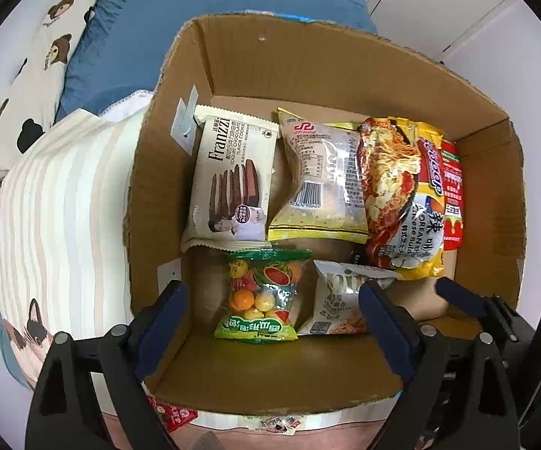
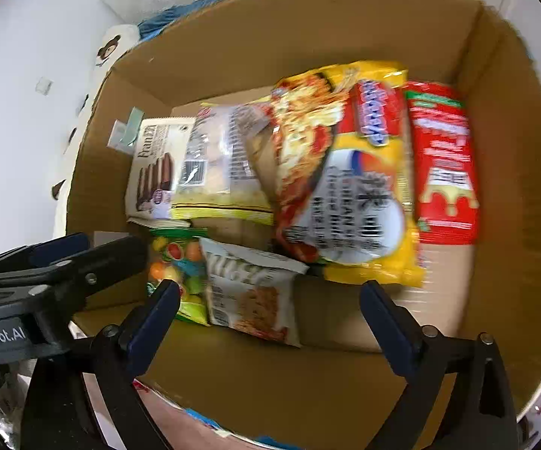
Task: Organize snacks
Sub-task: 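Open both tools to release the packs in the box and withdraw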
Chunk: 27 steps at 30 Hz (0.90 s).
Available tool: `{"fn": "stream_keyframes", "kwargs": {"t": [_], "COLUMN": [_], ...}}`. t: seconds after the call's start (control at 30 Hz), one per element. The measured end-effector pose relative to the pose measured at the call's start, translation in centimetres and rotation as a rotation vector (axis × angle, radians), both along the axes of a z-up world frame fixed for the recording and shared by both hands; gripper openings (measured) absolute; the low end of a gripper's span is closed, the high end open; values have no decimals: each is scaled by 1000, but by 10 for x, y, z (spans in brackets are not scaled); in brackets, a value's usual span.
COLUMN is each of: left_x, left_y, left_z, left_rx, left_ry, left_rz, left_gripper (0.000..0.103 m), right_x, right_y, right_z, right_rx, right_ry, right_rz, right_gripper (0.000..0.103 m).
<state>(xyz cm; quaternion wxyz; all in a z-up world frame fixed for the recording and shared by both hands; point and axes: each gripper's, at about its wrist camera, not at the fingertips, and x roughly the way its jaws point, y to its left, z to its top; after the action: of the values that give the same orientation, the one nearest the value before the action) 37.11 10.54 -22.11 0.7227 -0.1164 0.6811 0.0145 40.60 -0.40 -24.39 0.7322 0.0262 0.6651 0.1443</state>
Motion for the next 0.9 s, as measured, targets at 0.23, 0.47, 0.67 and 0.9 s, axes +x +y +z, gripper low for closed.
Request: {"fn": "stream_keyframes", "kwargs": {"t": [0.23,0.47,0.67,0.9], "left_x": [-23,-55,-84,-124], "left_y": [-6,-10,-12,-17], "left_z": [21,53,81,110], "left_rx": [28,74,111,115], "left_ry": [-120,-259,-358,-444], "left_rz": [0,13,21,26], "left_gripper": [93,93,93,93], "right_x": [-13,-38,-67,-107], "right_y": [-26,-51,-60,-64], "right_z": [22,57,88,125], "right_rx": [-56,-71,-78,-80], "right_ry": [-60,-148,-248,-351], "right_rz": [-25,-59,-68,-59], "right_gripper": [99,99,99,99]}}
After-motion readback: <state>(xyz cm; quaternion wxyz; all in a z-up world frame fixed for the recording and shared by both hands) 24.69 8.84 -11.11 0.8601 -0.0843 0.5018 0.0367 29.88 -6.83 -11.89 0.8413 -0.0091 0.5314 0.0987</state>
